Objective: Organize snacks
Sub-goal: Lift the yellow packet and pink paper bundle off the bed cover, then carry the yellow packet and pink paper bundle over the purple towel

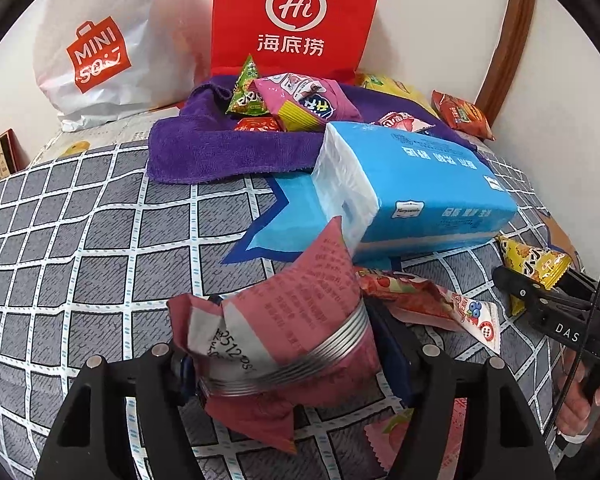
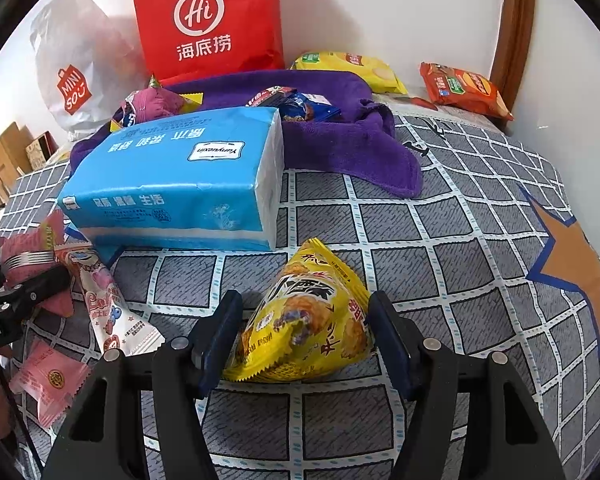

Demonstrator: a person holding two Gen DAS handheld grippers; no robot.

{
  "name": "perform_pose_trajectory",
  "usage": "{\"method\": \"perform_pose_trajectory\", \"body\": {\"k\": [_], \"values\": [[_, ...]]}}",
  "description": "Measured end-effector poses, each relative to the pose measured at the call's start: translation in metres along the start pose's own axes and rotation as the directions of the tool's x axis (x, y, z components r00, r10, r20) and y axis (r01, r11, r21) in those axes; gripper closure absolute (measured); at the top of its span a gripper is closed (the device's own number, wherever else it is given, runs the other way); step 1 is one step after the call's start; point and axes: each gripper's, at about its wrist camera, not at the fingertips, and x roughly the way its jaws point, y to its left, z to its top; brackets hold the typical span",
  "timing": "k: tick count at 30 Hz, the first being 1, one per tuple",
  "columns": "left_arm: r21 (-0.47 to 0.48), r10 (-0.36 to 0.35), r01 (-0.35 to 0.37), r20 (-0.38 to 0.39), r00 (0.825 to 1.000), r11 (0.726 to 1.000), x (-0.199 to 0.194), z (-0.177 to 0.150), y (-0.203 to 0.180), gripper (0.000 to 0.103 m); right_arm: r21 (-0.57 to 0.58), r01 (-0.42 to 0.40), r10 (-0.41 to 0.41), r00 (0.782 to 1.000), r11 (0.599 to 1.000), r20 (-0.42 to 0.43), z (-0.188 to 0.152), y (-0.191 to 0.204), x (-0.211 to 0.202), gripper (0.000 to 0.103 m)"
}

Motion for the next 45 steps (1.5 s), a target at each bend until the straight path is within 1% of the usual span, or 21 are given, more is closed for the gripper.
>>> {"method": "perform_pose_trajectory", "body": {"k": [2,4,8,12,16,18,20,25,30,39,45], "values": [[-0.002,-0.016,0.016,0.005,1.000,1.000,-0.001,0.000,0.000,0.038,0.006,-0.004,0.004,1.000,1.000,0.001,0.000,-0.001,0.000,0.039],[-0.004,-0.021,0.021,0.007,1.000,1.000,-0.001,-0.001,0.001,0.040,0.009,-0.001,0.001,1.000,1.000,0.002,0.001,-0.001,0.000,0.040],[-0.016,-0.030,0.031,0.014,0.999,0.999,-0.002,-0.002,0.002,0.041,0.006,0.009,-0.009,1.000,1.000,0.003,0.000,0.000,0.000,0.043],[-0.032,-0.038,0.039,0.019,0.999,0.999,-0.003,-0.002,0.005,0.043,0.026,-0.011,0.011,1.000,1.000,0.009,0.000,-0.004,-0.001,0.044],[-0.020,-0.018,0.018,0.011,1.000,1.000,-0.006,-0.004,0.003,0.043,0.043,-0.036,0.036,0.999,0.998,0.018,0.001,-0.009,-0.003,0.046],[-0.023,-0.030,0.030,0.000,1.000,0.999,-0.013,-0.005,0.004,0.043,0.034,-0.033,0.032,0.999,0.999,0.018,0.001,-0.009,-0.006,0.048],[-0.024,-0.043,0.043,0.004,0.999,0.999,-0.021,-0.005,0.006,0.043,0.032,-0.012,0.012,1.000,0.999,0.017,0.002,-0.009,-0.012,0.049],[0.004,-0.033,0.033,0.027,0.999,0.999,-0.046,-0.002,0.007,0.043,0.063,-0.053,0.050,0.998,0.997,0.047,0.007,-0.009,-0.036,0.051],[-0.003,-0.093,0.093,0.032,0.995,0.996,-0.064,0.005,0.007,0.043,0.049,-0.057,0.053,0.995,0.997,0.082,0.012,0.002,-0.058,0.053],[0.021,-0.130,0.129,0.059,0.990,0.991,-0.088,0.025,-0.008,0.043,0.021,-0.082,0.079,0.992,0.996,0.103,0.021,0.019,-0.082,0.055],[0.052,-0.166,0.163,0.059,0.984,0.985,-0.097,0.040,-0.022,0.043,-0.018,-0.088,0.089,0.989,0.996,0.120,0.031,0.029,-0.098,0.055]]}}
